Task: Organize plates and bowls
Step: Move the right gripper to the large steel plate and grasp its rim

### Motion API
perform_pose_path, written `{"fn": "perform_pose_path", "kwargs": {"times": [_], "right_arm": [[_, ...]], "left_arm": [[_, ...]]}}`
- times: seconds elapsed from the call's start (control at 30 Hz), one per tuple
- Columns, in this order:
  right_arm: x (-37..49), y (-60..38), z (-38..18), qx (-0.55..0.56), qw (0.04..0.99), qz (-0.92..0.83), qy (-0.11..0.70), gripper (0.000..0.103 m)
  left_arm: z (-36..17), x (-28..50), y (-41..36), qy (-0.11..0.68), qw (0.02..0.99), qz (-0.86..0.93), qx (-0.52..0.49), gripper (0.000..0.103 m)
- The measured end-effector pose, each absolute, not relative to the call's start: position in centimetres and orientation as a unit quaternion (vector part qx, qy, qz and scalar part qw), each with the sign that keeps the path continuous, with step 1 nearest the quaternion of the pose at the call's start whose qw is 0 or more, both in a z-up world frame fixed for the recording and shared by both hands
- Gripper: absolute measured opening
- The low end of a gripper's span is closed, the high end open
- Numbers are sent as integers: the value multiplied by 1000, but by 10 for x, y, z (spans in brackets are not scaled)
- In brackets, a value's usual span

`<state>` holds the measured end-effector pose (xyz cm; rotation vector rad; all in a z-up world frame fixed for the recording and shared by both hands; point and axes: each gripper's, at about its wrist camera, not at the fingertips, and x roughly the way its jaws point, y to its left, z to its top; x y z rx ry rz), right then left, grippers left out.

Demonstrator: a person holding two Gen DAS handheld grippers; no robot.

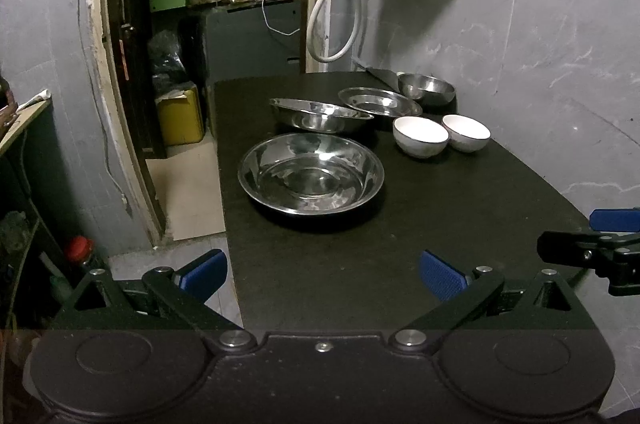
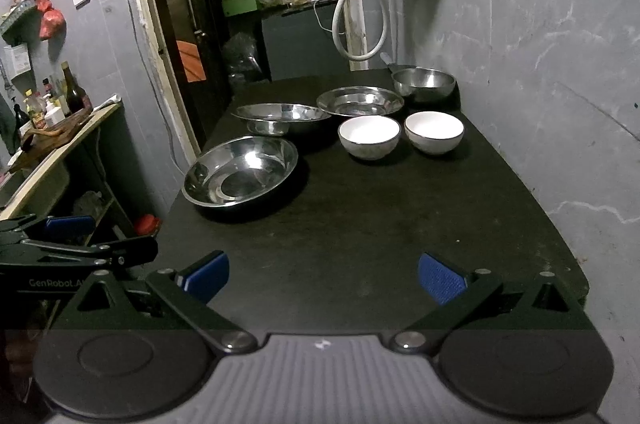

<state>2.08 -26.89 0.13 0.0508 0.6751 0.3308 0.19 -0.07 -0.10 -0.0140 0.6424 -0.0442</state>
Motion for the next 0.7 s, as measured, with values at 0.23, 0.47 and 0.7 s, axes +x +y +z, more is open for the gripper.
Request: {"fn": "perform_pose_path", "kwargs": {"times": [0.23, 0.47, 0.7], "right_arm": [[31, -271, -4, 30, 926, 160, 342, 103], [49, -276, -12, 36, 919, 154, 361, 103], [72, -279, -13, 36, 913, 156, 375, 103]], "left_arm": [[-5, 13, -2, 326, 945, -23, -6, 102], [-10, 30, -4, 345, 938, -20, -1, 102], [-5, 55, -2, 374, 927, 1, -12, 102]]}}
